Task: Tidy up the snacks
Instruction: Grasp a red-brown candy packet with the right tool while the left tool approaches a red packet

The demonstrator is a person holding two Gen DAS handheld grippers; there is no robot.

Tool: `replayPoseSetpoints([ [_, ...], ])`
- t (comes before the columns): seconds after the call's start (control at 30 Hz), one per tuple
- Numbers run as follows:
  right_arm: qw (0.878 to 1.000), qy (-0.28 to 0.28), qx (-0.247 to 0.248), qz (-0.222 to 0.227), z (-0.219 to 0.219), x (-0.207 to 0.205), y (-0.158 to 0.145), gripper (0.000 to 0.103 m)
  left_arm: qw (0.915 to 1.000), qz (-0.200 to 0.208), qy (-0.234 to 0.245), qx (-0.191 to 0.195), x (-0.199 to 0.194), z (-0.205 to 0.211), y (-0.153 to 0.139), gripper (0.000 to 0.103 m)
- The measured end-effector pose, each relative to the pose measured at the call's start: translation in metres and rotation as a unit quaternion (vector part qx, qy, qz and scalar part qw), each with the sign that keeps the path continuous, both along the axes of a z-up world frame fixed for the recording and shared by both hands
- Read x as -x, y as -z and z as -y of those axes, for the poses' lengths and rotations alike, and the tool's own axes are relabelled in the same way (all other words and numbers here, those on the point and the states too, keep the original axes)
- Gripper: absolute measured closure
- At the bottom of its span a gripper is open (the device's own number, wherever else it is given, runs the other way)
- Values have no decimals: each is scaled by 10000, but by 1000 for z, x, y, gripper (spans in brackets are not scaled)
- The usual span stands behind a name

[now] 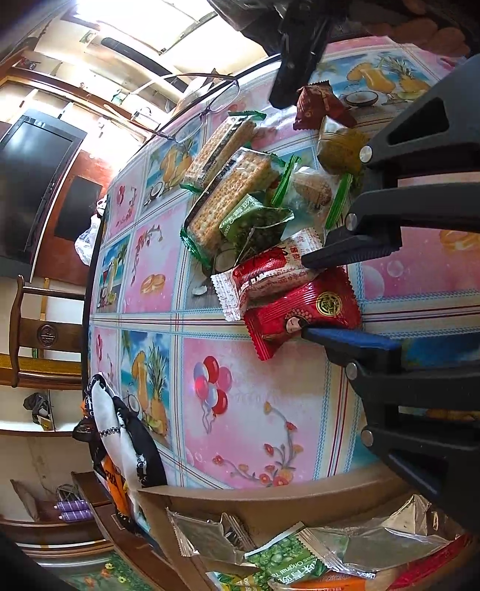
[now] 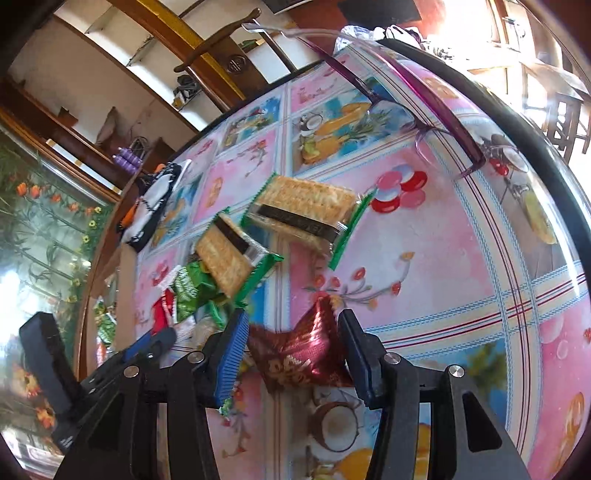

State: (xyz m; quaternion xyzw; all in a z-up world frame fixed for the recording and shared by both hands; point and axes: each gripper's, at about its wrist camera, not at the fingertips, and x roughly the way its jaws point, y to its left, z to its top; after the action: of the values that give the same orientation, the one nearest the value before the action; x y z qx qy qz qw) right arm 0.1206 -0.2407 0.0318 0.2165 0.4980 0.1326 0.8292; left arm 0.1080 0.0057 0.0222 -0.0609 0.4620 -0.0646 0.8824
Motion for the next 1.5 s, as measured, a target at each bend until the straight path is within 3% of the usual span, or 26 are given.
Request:
replayPoseSetpoints([
  [0.17, 9982, -33, 508, 321, -8, 3, -10, 43, 10000, 17, 7, 73, 2, -1, -2, 73],
  [0.43, 9968, -227, 732, 231, -19, 8, -11, 30, 9997, 190, -46, 133, 8, -7, -11, 73],
  [0.5, 9948, -304, 946, 213, -25, 10, -11, 24, 9996, 243, -47, 107, 9, -7, -14, 73],
  [0.57, 9910, -316, 1285, 195, -32, 12, -9, 24, 9996, 270, -59, 105, 10, -7, -15, 73],
  [0.63, 9868, -401, 1561, 161, -38, 13, -4, 33, 9996, 272, -43, 120, 10, -7, -15, 73],
  [0.67, 9846, -469, 1680, 148, -42, 14, -2, 52, 9995, 272, -41, 122, 10, -7, -15, 73],
  [0.8, 9848, -468, 1655, 250, -40, 16, -4, 61, 9995, 283, -28, 147, 11, -6, -16, 73],
  [1.17, 9865, 133, 1047, 1253, -27, 28, -44, 65, 9971, 634, 249, 329, 25, 3, -32, 73],
  [1.5, 9885, -22, 895, 1222, -39, 25, -44, 65, 9966, 635, 378, 375, 26, 7, -31, 73],
])
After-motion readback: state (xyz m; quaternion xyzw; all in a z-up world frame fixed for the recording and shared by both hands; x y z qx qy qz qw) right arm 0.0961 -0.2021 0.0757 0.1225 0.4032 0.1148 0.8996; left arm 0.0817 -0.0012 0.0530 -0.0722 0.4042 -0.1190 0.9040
